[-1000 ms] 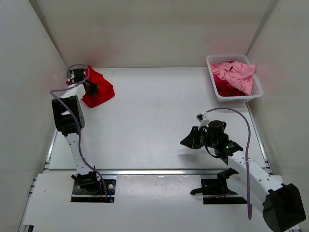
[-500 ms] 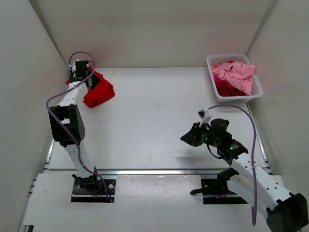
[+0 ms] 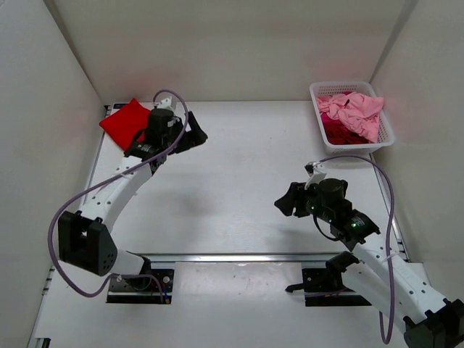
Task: Fold and stack the t-shirts
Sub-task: Pick up the crumpled T-shirt from the bin.
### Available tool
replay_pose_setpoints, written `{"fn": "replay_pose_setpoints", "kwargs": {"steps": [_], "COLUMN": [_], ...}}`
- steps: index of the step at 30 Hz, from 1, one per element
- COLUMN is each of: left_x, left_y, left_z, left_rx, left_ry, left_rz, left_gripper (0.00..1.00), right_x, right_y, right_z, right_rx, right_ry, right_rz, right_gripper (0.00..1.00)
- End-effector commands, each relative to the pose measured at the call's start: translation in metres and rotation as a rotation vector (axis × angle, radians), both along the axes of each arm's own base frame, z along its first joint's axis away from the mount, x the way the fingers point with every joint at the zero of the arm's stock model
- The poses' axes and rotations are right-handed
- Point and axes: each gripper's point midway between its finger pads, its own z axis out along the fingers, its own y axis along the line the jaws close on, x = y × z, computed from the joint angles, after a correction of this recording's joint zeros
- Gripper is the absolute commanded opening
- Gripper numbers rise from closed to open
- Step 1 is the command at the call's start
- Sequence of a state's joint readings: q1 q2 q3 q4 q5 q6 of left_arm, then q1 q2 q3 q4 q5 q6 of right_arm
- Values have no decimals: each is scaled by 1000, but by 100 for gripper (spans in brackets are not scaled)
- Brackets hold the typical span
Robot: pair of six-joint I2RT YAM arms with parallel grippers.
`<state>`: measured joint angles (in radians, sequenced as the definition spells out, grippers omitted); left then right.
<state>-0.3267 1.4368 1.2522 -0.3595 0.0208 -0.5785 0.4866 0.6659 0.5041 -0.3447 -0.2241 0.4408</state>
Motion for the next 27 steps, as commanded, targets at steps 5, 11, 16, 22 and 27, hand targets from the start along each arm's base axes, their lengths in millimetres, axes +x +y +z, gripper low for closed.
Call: {"fn": "replay_pose_setpoints", "kwargs": {"steps": [5,11,16,22,27], "left_x": [-73,-138,-192,-184,-186], "left_y": [-25,-37,-5,-37,-42], "left_z": [19,60,84,57,24], "left_rx": [22,-310,-574,-290,-388], "left_ry": [9,-222,-612,-461,-321], "left_rz": [-92,-305,-469,-481,-510], "left_gripper": [99,98,99,99,96], "right_x": [38,58,60,118,159], "right_y": [-5,16,48,2,-23], "right_z": [26,49,73,117,136], "right_rx": [-94,-212,-26,-173,-164], "right_ry": [-39,-107,-215,-266,-232], "right_rz": [-99,-141,73,-132,-231], "right_gripper": [18,99,99,99,0]}}
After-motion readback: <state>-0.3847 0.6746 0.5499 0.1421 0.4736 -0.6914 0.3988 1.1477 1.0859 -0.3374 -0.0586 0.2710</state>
